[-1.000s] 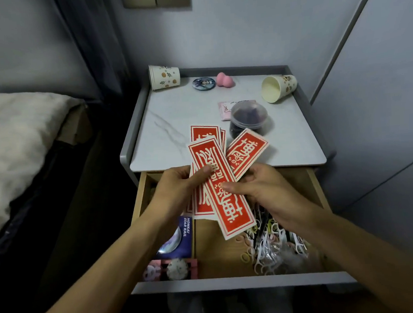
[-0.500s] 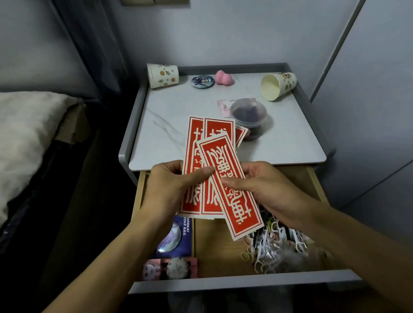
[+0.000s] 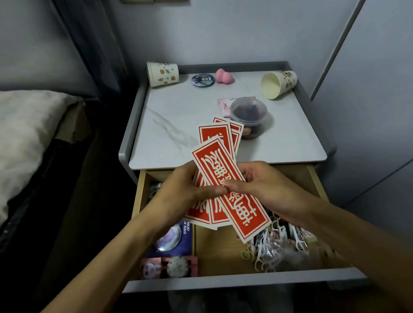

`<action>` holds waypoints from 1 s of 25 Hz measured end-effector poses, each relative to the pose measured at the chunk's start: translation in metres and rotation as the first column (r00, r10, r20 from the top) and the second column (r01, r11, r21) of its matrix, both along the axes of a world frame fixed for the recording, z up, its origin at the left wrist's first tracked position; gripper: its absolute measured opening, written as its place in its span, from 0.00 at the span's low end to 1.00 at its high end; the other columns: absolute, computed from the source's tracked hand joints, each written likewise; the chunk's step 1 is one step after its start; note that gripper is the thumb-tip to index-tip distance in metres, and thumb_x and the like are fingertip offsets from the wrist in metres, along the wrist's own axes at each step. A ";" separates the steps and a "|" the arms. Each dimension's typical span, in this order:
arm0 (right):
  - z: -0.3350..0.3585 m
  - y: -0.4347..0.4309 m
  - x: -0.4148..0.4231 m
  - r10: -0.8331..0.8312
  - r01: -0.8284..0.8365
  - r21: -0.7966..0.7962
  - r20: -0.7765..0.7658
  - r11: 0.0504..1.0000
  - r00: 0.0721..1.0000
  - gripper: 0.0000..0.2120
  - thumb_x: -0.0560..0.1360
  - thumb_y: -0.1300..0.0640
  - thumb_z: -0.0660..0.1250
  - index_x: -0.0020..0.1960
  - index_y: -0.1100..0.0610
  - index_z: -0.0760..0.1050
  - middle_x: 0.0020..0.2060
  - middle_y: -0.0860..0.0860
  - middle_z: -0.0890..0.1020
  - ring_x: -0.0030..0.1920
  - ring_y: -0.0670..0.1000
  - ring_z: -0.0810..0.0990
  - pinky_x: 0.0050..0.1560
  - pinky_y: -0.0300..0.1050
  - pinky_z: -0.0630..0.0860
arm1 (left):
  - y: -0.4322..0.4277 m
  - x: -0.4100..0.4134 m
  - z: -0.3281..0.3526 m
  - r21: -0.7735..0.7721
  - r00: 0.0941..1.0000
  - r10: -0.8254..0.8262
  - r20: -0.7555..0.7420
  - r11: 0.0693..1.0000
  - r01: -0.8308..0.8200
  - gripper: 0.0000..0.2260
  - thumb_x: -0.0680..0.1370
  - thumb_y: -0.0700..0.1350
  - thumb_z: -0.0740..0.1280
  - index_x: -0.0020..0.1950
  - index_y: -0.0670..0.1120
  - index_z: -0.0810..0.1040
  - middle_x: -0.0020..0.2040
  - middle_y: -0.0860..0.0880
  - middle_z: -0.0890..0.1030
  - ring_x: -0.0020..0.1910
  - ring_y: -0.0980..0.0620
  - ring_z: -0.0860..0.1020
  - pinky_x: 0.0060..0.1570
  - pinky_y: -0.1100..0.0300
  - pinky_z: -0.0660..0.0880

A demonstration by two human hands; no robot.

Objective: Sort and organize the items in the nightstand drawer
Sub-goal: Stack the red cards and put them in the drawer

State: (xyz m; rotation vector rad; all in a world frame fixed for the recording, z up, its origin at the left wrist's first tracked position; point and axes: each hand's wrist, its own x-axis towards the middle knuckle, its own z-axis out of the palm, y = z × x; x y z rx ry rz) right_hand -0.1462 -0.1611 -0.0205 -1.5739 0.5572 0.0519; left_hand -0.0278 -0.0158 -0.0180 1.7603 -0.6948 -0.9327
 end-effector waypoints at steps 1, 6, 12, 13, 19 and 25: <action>0.001 -0.001 0.000 -0.023 0.023 -0.016 -0.006 1.000 1.000 0.11 0.77 0.54 0.68 0.60 0.53 0.78 0.48 0.51 0.86 0.46 0.52 0.86 0.49 0.49 0.83 | 0.000 0.000 0.001 0.006 1.000 -0.008 -0.025 1.000 0.008 0.14 0.73 0.43 0.74 0.56 0.52 0.76 0.47 0.53 0.85 0.44 0.54 0.85 0.43 0.63 0.81; -0.002 -0.009 0.002 -0.178 0.177 -0.291 0.022 0.940 0.984 0.08 0.79 0.54 0.66 0.56 0.55 0.77 0.46 0.51 0.86 0.41 0.48 0.86 0.46 0.47 0.83 | 0.003 0.004 0.003 0.007 0.964 0.108 -0.243 0.994 -0.110 0.15 0.74 0.36 0.72 0.60 0.45 0.76 0.47 0.47 0.86 0.44 0.48 0.85 0.42 0.56 0.82; 0.001 -0.030 0.001 0.029 0.125 -0.811 0.172 0.572 0.985 0.12 0.82 0.57 0.60 0.60 0.49 0.79 0.49 0.43 0.78 0.51 0.40 0.72 0.56 0.38 0.63 | 0.008 0.017 0.010 -0.036 0.793 0.102 -0.601 0.987 -0.155 0.19 0.76 0.31 0.63 0.66 0.45 0.75 0.53 0.39 0.84 0.46 0.42 0.85 0.40 0.52 0.83; 0.001 -0.031 0.002 0.090 0.111 -0.859 0.179 0.500 0.980 0.12 0.81 0.56 0.61 0.59 0.48 0.80 0.48 0.42 0.75 0.53 0.39 0.67 0.59 0.42 0.58 | 0.008 0.017 0.009 -0.061 0.739 0.072 -0.670 0.987 -0.151 0.21 0.76 0.30 0.62 0.67 0.45 0.74 0.54 0.38 0.83 0.48 0.41 0.84 0.41 0.50 0.83; -0.004 -0.024 0.005 0.187 0.140 -0.897 0.237 0.420 0.953 0.15 0.76 0.47 0.67 0.60 0.51 0.75 0.53 0.41 0.74 0.59 0.34 0.55 0.64 0.44 0.51 | 0.009 0.009 0.008 -0.078 0.637 -0.058 -0.769 0.997 -0.003 0.20 0.76 0.49 0.68 0.65 0.41 0.75 0.54 0.38 0.82 0.47 0.43 0.83 0.51 0.48 0.81; -0.011 -0.016 0.007 0.180 0.201 -0.930 0.264 0.309 0.948 0.25 0.72 0.41 0.69 0.65 0.53 0.74 0.61 0.50 0.74 0.63 0.43 0.63 0.67 0.42 0.57 | 0.005 -0.005 0.004 -0.016 0.730 -0.160 -0.664 0.980 0.200 0.12 0.80 0.37 0.63 0.64 0.40 0.74 0.54 0.36 0.83 0.48 0.43 0.84 0.46 0.54 0.82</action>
